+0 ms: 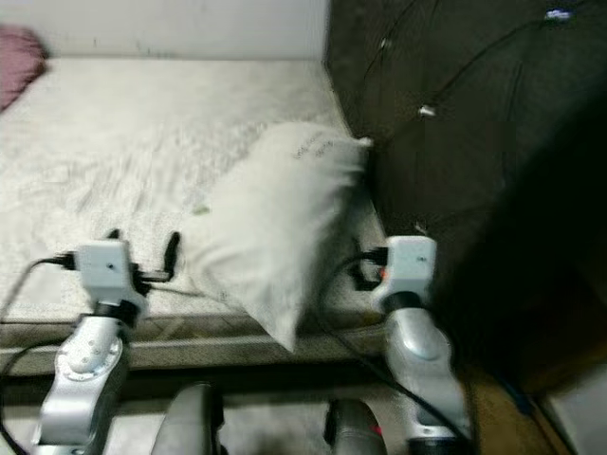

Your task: Clean up the room

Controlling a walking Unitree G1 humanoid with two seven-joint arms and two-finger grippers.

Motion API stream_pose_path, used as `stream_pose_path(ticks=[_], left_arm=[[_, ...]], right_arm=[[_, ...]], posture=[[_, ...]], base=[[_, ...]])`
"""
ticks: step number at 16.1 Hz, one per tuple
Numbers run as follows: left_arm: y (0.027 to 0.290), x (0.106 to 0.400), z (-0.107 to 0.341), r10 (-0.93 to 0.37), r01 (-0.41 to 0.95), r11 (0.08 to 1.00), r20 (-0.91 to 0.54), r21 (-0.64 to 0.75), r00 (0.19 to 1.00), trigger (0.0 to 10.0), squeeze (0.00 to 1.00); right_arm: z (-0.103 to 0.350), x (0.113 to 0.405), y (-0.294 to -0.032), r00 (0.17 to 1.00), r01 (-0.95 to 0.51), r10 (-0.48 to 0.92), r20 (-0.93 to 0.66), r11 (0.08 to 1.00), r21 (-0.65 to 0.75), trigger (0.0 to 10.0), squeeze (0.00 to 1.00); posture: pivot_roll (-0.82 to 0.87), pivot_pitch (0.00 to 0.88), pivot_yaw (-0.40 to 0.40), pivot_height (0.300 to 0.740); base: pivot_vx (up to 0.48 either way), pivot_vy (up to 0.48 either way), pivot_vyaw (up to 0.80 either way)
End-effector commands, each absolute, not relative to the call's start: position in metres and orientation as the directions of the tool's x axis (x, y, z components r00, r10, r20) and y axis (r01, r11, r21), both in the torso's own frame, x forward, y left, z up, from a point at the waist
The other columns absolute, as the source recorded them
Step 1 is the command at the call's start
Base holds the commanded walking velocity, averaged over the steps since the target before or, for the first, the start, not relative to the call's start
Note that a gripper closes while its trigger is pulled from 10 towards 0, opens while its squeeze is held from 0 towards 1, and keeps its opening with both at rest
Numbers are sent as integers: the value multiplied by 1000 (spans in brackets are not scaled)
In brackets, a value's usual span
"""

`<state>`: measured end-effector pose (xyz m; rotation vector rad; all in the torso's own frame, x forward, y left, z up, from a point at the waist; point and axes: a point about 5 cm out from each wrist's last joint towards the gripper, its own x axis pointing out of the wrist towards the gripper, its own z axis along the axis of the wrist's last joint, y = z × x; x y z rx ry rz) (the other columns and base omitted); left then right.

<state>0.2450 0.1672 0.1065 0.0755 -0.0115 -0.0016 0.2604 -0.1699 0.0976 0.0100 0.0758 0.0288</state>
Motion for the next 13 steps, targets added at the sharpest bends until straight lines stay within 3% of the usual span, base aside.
stream_pose_path(ticks=[1,8,11,13], left_arm=[[172,246,111,7,-9,996,22,89,1000,10000,0],[172,246,110,8,-10,996,23,84,1000,10000,0],[178,244,110,88,-90,991,25,100,996,10000,0],[184,242,111,111,-114,989,31,99,993,10000,0]], right_arm=[[102,264,-163,997,-52,53,-55,998,19,10000,0],[99,265,-163,997,-51,51,-64,999,-2,10000,0],[96,264,-161,996,-51,51,-75,999,6,10000,0],[95,264,-159,995,-63,63,-79,998,3,10000,0]], posture=[[-6,0,-21,647],[0,0,-26,647],[8,0,-26,647],[18,0,-29,617]], base=[[349,0,0],[362,0,0],[0,0,0],[0,0,0]])
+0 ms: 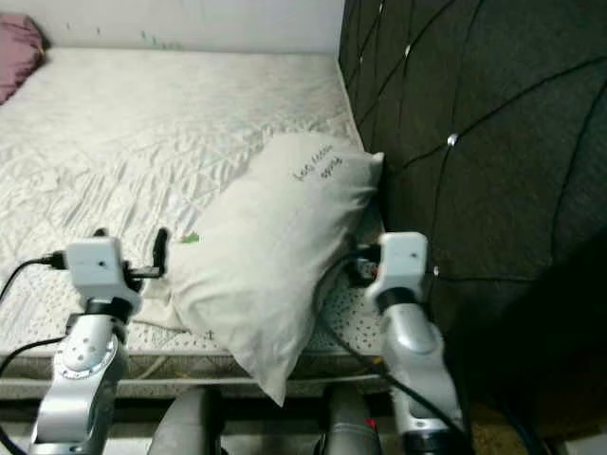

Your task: Clean up the room

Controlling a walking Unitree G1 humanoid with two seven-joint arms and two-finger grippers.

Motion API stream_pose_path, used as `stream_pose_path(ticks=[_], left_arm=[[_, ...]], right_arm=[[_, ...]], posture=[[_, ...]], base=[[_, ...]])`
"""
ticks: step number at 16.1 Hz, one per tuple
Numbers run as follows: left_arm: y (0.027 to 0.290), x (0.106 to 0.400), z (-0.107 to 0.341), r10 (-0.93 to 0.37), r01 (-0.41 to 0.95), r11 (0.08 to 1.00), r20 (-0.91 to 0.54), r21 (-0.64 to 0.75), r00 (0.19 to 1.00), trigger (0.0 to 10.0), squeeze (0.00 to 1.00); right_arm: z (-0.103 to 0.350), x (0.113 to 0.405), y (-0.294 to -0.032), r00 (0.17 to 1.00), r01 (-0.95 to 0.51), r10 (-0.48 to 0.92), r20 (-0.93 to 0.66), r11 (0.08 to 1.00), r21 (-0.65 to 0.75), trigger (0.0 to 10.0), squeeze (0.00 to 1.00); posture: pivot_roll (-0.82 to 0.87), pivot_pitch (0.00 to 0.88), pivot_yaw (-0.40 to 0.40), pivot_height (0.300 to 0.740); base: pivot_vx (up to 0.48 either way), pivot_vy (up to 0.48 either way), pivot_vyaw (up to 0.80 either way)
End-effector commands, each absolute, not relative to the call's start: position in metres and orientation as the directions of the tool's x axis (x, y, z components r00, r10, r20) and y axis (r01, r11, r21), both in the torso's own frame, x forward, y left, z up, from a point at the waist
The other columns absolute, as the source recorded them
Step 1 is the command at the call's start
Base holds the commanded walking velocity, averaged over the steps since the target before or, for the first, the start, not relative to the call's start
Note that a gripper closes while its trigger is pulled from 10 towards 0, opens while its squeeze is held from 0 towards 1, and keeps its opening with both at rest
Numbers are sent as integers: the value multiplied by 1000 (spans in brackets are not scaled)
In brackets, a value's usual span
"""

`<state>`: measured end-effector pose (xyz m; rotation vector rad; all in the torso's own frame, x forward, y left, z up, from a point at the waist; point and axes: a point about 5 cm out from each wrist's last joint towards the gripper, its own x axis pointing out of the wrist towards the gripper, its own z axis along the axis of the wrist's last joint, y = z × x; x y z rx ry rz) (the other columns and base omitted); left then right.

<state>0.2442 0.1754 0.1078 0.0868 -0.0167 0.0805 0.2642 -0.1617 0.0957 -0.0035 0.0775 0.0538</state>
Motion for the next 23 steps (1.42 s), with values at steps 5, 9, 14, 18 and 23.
stream_pose_path(ticks=[5,9,14,18,23], left_arm=[[188,243,113,143,-147,980,39,134,989,10000,0],[196,247,113,236,-236,958,19,160,972,10000,0],[204,232,109,210,-204,960,-9,192,978,10000,0],[209,218,105,251,-238,948,-36,212,967,10000,0],[205,212,103,210,-193,957,-59,216,976,10000,0]], right_arm=[[92,266,-153,991,-94,95,-94,996,8,10000,0],[86,271,-145,972,-177,176,-154,984,11,10000,0],[75,285,-128,904,-334,325,-278,942,15,10000,0],[73,291,-117,860,-408,397,-320,912,34,10000,0],[69,291,-105,748,-555,541,-385,828,84,10000,0]], posture=[[22,0,-30,557],[29,0,-34,521],[72,0,-50,521],[89,0,-63,521],[110,0,-71,521]], base=[[0,0,0],[0,0,0],[0,0,0],[0,0,0],[0,0,0]])
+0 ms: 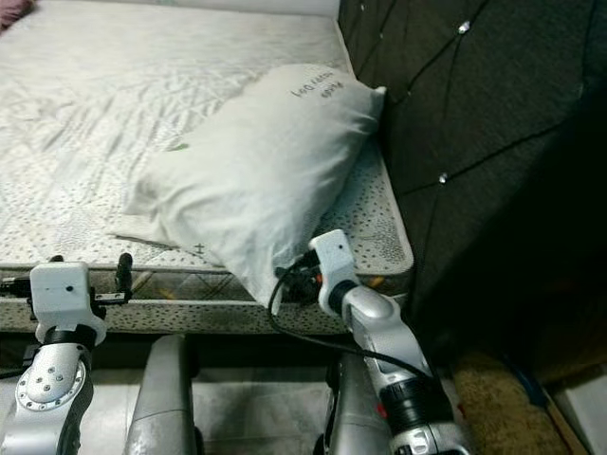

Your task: Clean up the room

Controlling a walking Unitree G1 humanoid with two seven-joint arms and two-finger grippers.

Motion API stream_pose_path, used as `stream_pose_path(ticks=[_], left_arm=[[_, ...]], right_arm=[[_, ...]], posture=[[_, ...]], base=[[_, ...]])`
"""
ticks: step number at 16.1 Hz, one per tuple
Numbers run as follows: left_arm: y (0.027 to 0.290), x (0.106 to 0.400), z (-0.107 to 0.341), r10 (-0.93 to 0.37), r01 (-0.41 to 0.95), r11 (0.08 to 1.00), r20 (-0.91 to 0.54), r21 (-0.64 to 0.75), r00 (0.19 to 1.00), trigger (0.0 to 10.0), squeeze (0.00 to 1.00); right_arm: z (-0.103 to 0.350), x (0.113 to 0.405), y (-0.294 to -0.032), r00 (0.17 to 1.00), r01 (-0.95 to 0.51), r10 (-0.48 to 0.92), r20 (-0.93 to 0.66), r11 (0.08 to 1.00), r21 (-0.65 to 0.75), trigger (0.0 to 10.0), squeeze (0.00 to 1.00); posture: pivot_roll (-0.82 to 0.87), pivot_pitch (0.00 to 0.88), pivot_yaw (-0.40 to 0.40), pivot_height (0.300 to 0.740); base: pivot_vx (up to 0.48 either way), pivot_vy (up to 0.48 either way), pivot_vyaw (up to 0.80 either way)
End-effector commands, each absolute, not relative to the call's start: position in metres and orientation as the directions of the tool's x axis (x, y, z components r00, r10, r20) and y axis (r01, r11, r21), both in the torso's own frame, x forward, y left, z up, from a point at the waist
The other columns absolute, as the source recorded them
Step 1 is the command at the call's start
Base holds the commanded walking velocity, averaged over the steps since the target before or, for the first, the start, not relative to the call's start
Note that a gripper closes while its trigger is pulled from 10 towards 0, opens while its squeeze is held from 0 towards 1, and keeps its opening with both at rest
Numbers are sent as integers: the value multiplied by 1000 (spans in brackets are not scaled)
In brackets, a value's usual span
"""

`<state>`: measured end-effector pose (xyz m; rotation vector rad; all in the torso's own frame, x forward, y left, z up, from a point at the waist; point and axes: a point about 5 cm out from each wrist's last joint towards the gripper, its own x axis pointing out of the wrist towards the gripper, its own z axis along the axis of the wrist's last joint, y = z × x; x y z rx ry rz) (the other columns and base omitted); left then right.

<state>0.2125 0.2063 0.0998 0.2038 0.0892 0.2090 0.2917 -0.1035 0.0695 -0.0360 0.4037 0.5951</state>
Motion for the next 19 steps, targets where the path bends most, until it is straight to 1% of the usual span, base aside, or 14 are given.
stream_pose_path(ticks=[1,2,4,6,9,10,11,12,13,14,15,16,18,19], left_arm=[[208,212,103,213,-196,956,-59,218,975,10000,0],[209,211,104,215,-197,956,-59,218,975,10000,0],[209,210,104,208,-190,958,-63,216,976,10000,0],[207,211,103,198,-179,960,-67,217,978,10000,0],[209,215,104,192,-174,960,-64,218,979,10000,0],[208,217,105,184,-167,961,-62,222,981,10000,0],[208,217,104,187,-167,958,-64,234,980,10000,0],[209,217,103,192,-171,956,-67,237,979,10000,0],[210,216,103,192,-171,956,-68,238,979,10000,0],[212,216,102,194,-172,955,-70,241,978,10000,0],[213,217,102,192,-170,953,-68,251,979,10000,0],[214,219,102,191,-168,951,-64,259,980,10000,0],[215,222,103,193,-171,952,-62,255,979,10000,0],[213,226,105,185,-166,954,-55,250,981,10000,0]], right_arm=[[70,294,-100,735,-571,553,-393,817,81,10000,0],[75,299,-90,703,-609,596,-388,786,103,10000,0],[79,301,-82,663,-652,645,-381,747,130,10000,0],[81,304,-80,649,-663,661,-377,734,147,10000,0],[83,313,-70,679,-630,633,-372,762,149,10000,0],[82,318,-61,701,-606,606,-377,784,135,10000,0],[78,320,-55,709,-591,585,-394,798,120,4941,0],[74,322,-52,725,-564,555,-408,818,110,863,0],[74,324,-49,732,-553,548,-404,825,117,0,0],[83,333,-46,819,-448,467,-334,884,136,0,0],[86,337,-47,852,-382,420,-313,907,178,0,0],[87,339,-45,867,-342,394,-305,916,210,0,0],[89,342,-45,887,-311,362,-286,927,208,0,0],[91,346,-52,905,-272,325,-273,938,215,0,0]], posture=[[115,0,-74,521],[122,0,-75,521],[126,0,-75,521],[130,0,-78,521],[134,0,-75,521],[142,0,-80,521],[150,0,-83,521],[158,0,-81,521],[160,0,-80,521],[158,0,-82,521],[161,0,-83,521],[162,0,-79,521],[158,0,-67,521],[143,0,-49,521]], base=[[0,0,0],[0,0,0],[0,0,0],[0,0,0],[0,0,0],[0,0,0],[0,0,0],[0,0,0],[0,0,0],[0,0,0],[0,0,0],[0,0,0],[0,0,0],[0,0,0]])
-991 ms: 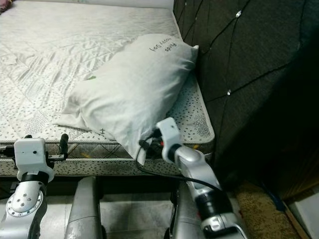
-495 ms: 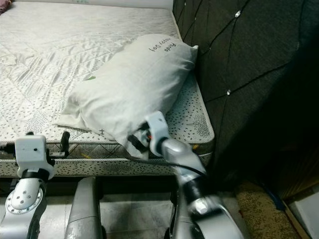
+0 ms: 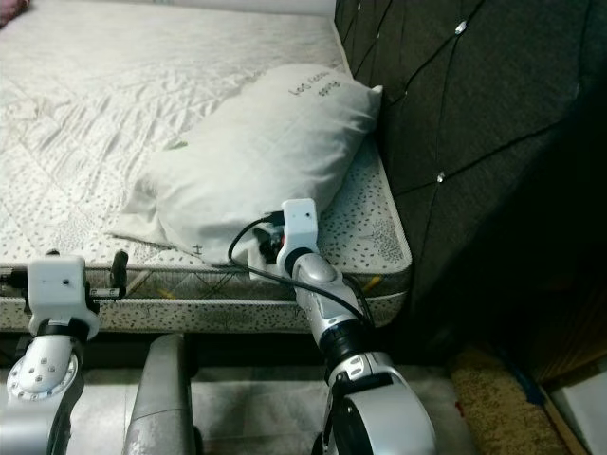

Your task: Clean up the room

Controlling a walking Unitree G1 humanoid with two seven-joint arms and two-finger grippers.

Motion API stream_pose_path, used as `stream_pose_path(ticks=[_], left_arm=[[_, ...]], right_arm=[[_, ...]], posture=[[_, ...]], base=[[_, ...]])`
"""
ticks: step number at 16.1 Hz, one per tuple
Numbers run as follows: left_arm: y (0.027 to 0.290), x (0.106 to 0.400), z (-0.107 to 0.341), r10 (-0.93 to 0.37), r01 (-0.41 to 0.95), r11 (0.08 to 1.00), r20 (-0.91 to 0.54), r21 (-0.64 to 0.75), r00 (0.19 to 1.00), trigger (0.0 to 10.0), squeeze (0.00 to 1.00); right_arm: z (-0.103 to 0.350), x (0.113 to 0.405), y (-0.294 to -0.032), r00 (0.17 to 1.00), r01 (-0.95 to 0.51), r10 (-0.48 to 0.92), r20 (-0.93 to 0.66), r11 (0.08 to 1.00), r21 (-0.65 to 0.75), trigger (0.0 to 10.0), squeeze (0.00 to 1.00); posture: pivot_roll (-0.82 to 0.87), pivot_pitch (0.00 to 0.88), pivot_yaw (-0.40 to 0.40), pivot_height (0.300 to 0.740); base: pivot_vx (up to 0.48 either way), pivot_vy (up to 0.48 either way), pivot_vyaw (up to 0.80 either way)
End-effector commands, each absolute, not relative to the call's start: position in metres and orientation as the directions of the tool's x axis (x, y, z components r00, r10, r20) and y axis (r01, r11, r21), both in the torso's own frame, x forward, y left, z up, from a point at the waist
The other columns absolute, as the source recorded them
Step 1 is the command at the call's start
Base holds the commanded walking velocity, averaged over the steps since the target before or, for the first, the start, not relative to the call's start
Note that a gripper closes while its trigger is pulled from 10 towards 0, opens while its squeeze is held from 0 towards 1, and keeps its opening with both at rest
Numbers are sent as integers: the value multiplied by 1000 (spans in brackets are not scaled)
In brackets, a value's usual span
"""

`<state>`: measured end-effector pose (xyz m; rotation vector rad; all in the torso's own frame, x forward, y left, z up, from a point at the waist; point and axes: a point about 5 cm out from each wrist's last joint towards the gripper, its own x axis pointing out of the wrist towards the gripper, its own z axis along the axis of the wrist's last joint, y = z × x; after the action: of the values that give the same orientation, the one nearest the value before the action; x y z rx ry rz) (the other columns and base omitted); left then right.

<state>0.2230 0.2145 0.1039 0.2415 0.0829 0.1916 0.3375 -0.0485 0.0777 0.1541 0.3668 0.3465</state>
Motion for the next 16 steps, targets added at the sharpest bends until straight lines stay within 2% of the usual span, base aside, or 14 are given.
stream_pose_path(ticks=[1,5,6,10,11,12,14,16], left_arm=[[213,226,105,184,-165,954,-54,250,981,10000,0],[208,234,104,171,-156,958,-44,241,984,10000,0],[205,233,102,156,-140,960,-48,243,987,10000,0],[204,234,102,165,-152,959,-36,238,986,10000,0],[204,235,103,165,-153,960,-31,236,986,10000,0],[203,236,107,162,-153,960,-17,233,987,10000,0],[205,235,108,174,-170,958,2,232,985,10000,0],[207,234,109,188,-187,956,20,226,982,10000,0]], right_arm=[[91,347,-54,910,-264,315,-269,941,211,0,0],[89,354,-82,941,-171,215,-262,969,180,0,0],[93,362,-99,952,-124,155,-263,984,131,0,0],[133,388,-163,984,45,-29,-176,996,83,0,0],[137,389,-172,984,58,-49,-170,997,47,0,0],[145,391,-198,981,111,-110,-158,994,-1,0,0],[148,385,-233,968,193,-198,-153,980,-43,0,0],[129,367,-266,943,248,-262,-207,965,-90,0,0]], posture=[[143,0,-49,521],[121,0,-49,521],[113,0,-46,521],[104,0,-53,521],[104,0,-55,521],[103,0,-61,521],[100,0,-67,521],[97,0,-69,521]], base=[[0,0,0],[0,0,0],[0,0,0],[0,0,0],[0,0,0],[0,0,0],[0,0,0],[0,0,0]])
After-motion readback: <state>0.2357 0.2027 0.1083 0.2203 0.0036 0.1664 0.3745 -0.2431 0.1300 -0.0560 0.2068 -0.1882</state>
